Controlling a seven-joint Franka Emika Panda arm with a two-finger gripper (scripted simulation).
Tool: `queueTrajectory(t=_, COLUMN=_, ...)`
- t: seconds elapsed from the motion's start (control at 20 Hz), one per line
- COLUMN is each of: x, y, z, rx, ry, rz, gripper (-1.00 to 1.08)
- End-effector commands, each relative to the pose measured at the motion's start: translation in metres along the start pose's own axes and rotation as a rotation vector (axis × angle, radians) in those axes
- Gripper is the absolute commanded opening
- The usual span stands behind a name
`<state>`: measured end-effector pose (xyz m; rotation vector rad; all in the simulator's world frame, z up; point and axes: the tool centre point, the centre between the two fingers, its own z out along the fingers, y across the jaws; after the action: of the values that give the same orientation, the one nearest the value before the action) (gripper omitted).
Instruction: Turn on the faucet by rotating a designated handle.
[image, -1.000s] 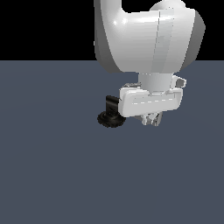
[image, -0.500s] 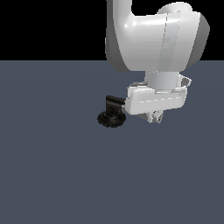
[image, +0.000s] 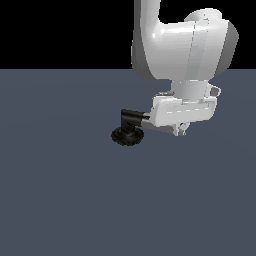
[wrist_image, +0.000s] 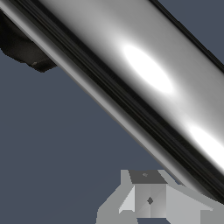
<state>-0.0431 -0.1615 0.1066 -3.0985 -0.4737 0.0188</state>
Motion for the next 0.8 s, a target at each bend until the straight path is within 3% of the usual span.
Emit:
queueTrajectory(t=0.0, x=0.015, y=0.000, z=0.000, rx=-0.003, ry=0.007, rz=-0.017, gripper=-1.00)
queueTrajectory(t=0.75, x=0.049, y=0.035, z=-0.001, rx=-0.005, ry=0.008, rz=-0.011, gripper=-1.00)
